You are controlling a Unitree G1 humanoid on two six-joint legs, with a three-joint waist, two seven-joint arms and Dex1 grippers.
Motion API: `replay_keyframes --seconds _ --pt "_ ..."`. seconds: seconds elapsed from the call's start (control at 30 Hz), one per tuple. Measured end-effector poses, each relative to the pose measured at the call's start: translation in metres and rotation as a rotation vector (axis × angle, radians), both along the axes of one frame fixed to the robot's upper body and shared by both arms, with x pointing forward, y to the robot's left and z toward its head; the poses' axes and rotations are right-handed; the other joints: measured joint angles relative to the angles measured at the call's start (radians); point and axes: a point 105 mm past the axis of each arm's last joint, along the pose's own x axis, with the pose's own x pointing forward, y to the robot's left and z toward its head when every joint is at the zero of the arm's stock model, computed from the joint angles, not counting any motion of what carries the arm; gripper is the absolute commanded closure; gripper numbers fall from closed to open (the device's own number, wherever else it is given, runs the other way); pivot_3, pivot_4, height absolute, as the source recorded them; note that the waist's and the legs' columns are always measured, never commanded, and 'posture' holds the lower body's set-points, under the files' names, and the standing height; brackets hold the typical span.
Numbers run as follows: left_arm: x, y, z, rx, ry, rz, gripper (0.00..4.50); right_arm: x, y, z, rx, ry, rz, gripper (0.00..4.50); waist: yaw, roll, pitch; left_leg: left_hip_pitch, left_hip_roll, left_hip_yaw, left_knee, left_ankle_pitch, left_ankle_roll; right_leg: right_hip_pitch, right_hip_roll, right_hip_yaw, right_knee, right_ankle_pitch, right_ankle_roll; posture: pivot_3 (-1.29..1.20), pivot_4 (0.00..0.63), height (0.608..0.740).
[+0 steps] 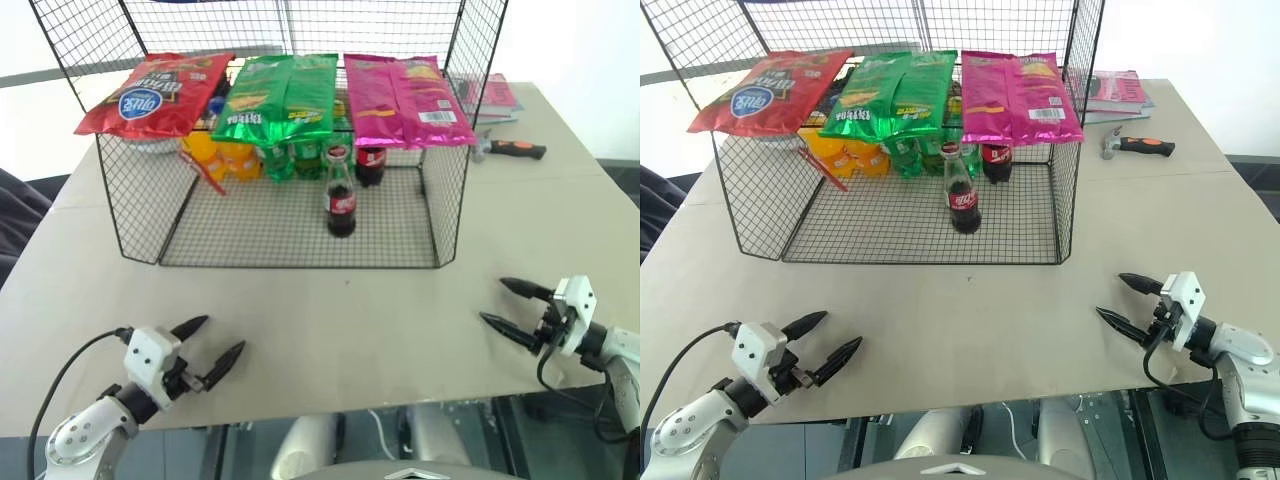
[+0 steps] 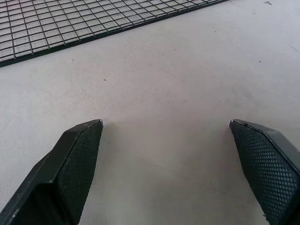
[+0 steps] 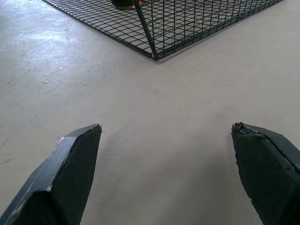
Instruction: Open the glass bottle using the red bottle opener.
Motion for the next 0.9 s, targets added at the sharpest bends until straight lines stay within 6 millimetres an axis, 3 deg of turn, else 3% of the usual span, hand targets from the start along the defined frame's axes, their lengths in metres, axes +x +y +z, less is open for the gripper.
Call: replay_keyframes --seconds 0.17,0.23,0.5,0.63,0.9 --pt "0.008 -0.003 0.003 -0.03 -0.028 0.013 0.0 0.0 0.002 0.002 0.003 -0.007 0.004 0.04 0.0 0.0 0.0 0.0 0.0 0.0 0.001 0.0 0.0 0.0 0.0 0.0 0.0 0.0 0.0 0.0 0.15 0.74" --pt "0.023 -0.001 0.011 -0.056 -0.081 0.06 0.0 -0.001 0.013 0.01 0.02 -0.034 0.037 0.04 0.001 -0.001 0.0 0.0 0.0 -0.001 0.001 0.0 0.0 0.0 0.001 -0.001 0.002 0.0 0.001 0.0 0.15 0.74" --pt "0.079 0.021 0.077 -0.146 -0.375 0.299 0.0 -0.004 0.063 0.057 0.137 -0.121 0.165 0.04 0.0 -0.002 0.0 -0.001 0.0 -0.002 0.002 0.0 -0.001 -0.001 0.001 -0.001 0.003 0.001 0.001 0.0 0.15 0.74" --pt "0.107 0.037 0.108 -0.18 -0.494 0.432 0.0 -0.004 0.095 0.092 0.212 -0.198 0.202 0.04 0.0 -0.003 0.0 -0.001 -0.001 -0.002 0.002 0.003 -0.005 -0.002 0.001 -0.001 0.003 0.001 0.001 0.0 0.15 0.74" --pt "0.148 0.041 0.127 -0.177 -0.543 0.443 0.0 -0.004 0.128 0.134 0.269 -0.281 0.171 0.04 0.0 -0.006 -0.001 -0.002 -0.002 -0.002 0.002 0.003 -0.005 -0.003 0.004 -0.002 0.003 0.001 0.001 0.0 0.15 0.74"
